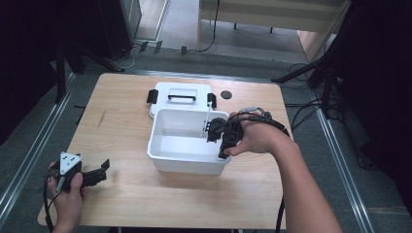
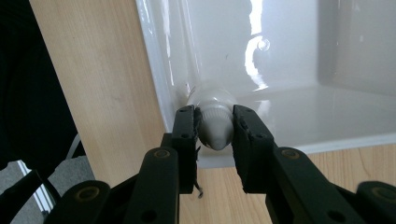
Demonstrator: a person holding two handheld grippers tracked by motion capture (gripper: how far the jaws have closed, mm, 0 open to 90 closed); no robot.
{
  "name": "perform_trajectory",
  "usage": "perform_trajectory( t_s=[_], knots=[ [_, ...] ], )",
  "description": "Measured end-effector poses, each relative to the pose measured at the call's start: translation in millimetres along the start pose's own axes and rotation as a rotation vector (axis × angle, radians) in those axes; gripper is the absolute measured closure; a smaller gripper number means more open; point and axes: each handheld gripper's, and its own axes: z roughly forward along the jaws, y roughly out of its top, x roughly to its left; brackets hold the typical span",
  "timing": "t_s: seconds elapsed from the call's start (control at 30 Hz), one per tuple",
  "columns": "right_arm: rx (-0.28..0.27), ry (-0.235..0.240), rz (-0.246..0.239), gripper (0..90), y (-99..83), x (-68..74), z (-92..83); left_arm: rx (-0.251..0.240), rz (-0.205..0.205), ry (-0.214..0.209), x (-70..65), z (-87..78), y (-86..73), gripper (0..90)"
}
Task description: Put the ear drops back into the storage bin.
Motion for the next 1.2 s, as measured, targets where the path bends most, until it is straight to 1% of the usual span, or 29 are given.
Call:
perform_trajectory(
  t_s=[0.03, 0.07, 0.17, 0.2, 0.3, 0.33, 0.4, 0.53, 0.6, 0.63, 0.73, 0.8, 0.87, 1.03, 1.13, 1.2],
  knots=[
    [0.009, 0.004, 0.004, 72.3, 0.6, -0.4, 1.4, 0.0, 0.0, -0.001, 0.1, 0.0, 0.0, 0.1],
    [0.008, 0.006, -0.004, 72.3, 1.2, -1.4, 3.6, -0.001, -0.002, -0.001, 0.1, 0.0, 0.0, 0.1],
    [0.016, 0.012, -0.001, 72.3, 2.4, -2.7, 8.3, 0.0, -0.001, -0.002, 0.1, 0.0, 0.0, 0.1],
    [0.024, 0.023, -0.008, 72.3, 4.0, -4.7, 12.9, -0.001, -0.002, -0.001, 0.1, 0.1, 0.0, 0.1],
    [0.035, 0.03, -0.004, 72.3, 5.6, -6.6, 17.7, -0.001, 0.001, 0.0, -0.1, -0.1, -0.1, 0.1],
    [0.037, 0.039, 0.004, 72.3, 6.4, -7.3, 18.8, -0.001, 0.0, 0.0, -0.2, -0.1, -0.1, 0.1],
    [0.032, 0.046, 0.0, 72.3, 6.6, -8.0, 20.0, 0.0, 0.0, 0.001, -0.2, 0.0, -0.1, 0.1],
    [0.069, 0.056, 0.008, 72.2, 8.5, -9.7, 28.7, 0.0, -0.001, -0.002, 0.4, -0.1, -0.1, 0.1],
    [0.071, 0.062, 0.015, 72.1, 8.8, -10.5, 32.3, 0.001, -0.001, -0.001, 0.3, -0.1, -0.1, 0.1],
    [0.08, 0.062, 0.014, 72.1, 9.1, -11.3, 33.8, 0.0, -0.001, -0.002, 0.3, -0.1, -0.1, 0.1],
    [0.106, 0.072, 0.037, 72.1, 10.4, -12.8, 38.0, 0.0, -0.002, -0.004, 0.6, -0.2, -0.1, 0.1],
    [0.107, 0.071, 0.04, 72.1, 10.8, -12.9, 38.9, 0.001, -0.002, -0.005, 0.7, -0.2, -0.1, 0.1],
    [0.13, 0.071, 0.048, 72.1, 13.1, -13.2, 41.8, 0.0, -0.002, -0.004, 0.6, -0.2, -0.1, 0.1],
    [0.165, 0.072, 0.061, 72.0, 17.3, -13.1, 48.5, 0.001, -0.001, -0.003, 0.4, -0.1, -0.1, 0.1],
    [0.188, 0.07, 0.051, 72.0, 20.6, -13.6, 51.9, 0.0, -0.003, -0.002, 0.5, 0.0, -0.1, 0.1],
    [0.203, 0.071, 0.059, 72.0, 22.4, -13.5, 52.8, 0.003, -0.004, -0.003, 0.5, 0.1, 0.1, 0.1]
  ],
)
